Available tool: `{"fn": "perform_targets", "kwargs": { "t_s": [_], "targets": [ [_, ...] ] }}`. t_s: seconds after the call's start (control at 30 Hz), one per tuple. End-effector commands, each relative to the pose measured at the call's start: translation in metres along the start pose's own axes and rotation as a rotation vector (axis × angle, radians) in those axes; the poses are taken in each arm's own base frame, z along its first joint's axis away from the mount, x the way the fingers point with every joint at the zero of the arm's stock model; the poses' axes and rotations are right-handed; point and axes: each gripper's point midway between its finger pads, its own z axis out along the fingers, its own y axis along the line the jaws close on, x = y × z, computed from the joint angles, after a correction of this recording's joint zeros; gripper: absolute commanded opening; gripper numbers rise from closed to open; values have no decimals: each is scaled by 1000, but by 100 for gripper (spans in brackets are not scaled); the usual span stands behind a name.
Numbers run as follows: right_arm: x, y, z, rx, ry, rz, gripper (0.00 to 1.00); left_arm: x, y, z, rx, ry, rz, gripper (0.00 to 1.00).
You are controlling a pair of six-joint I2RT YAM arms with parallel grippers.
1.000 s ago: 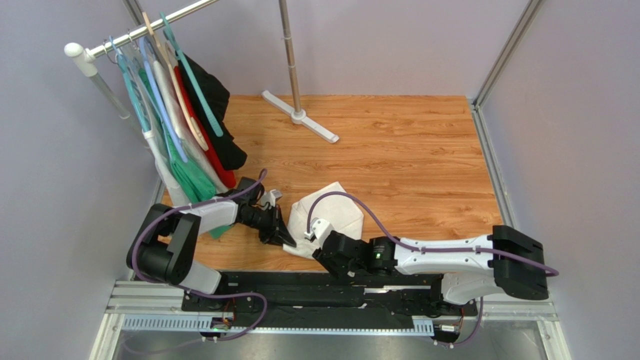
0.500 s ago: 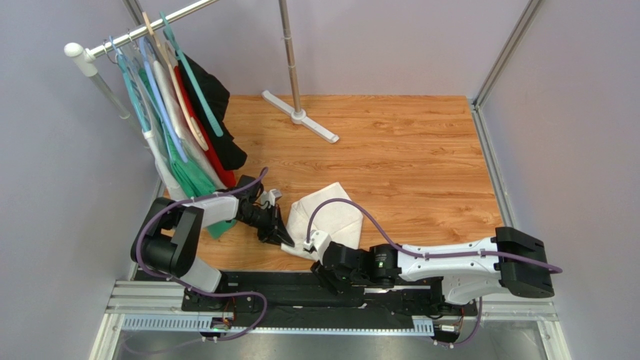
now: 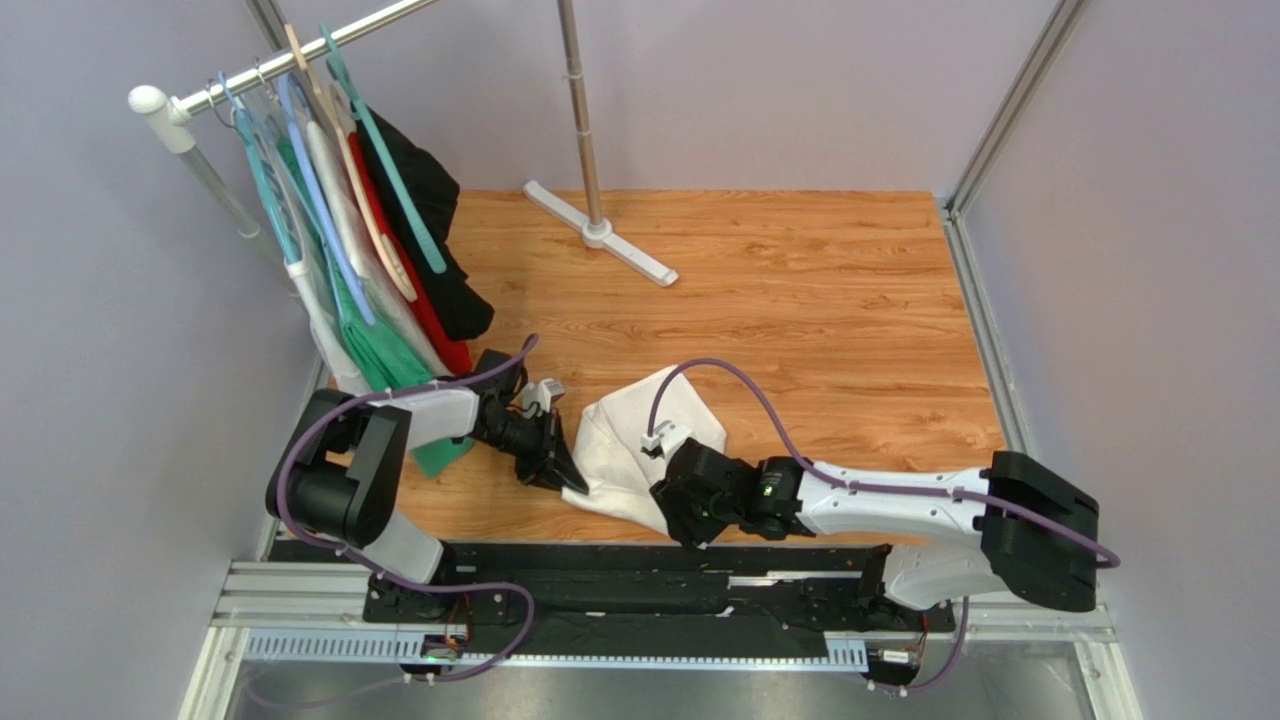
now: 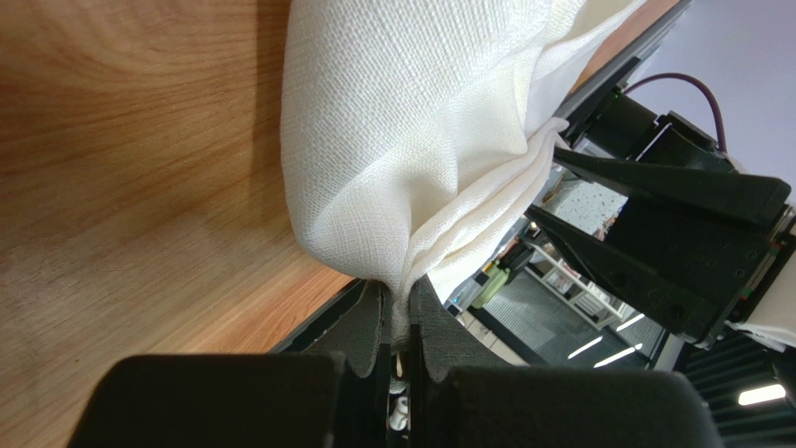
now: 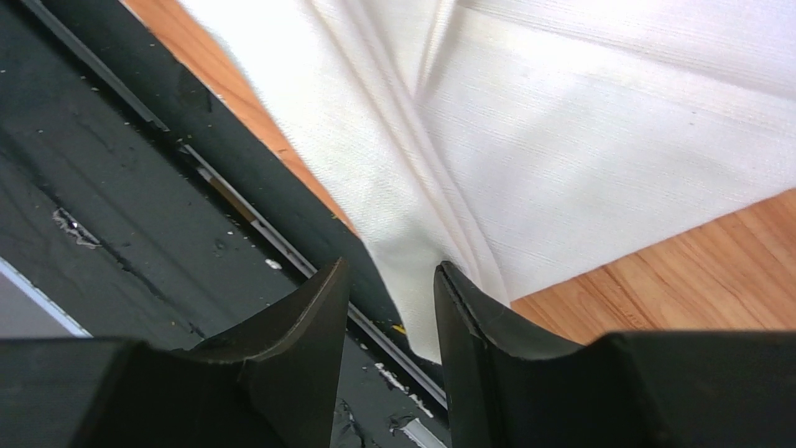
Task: Fold the napkin, place the utensils inside, and roll it up
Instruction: Roll the napkin with the utensil
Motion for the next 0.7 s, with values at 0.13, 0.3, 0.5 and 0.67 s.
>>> {"fn": "perform_targets", "kwargs": {
  "t_s": [0.13, 0.3, 0.5, 0.67],
  "targets": [
    [30, -5, 22, -11, 112, 36, 43, -7, -7, -4, 17, 2, 27, 0],
    [41, -17, 25, 32, 142, 85, 43, -8, -7, -5, 22, 7, 29, 0],
    [-5, -15, -9, 82, 15, -49, 45, -8, -7, -5, 30, 22, 22, 0],
    [-53, 19, -27, 97, -141, -202, 47, -11, -7, -6, 25, 26, 23, 0]
  ]
}}
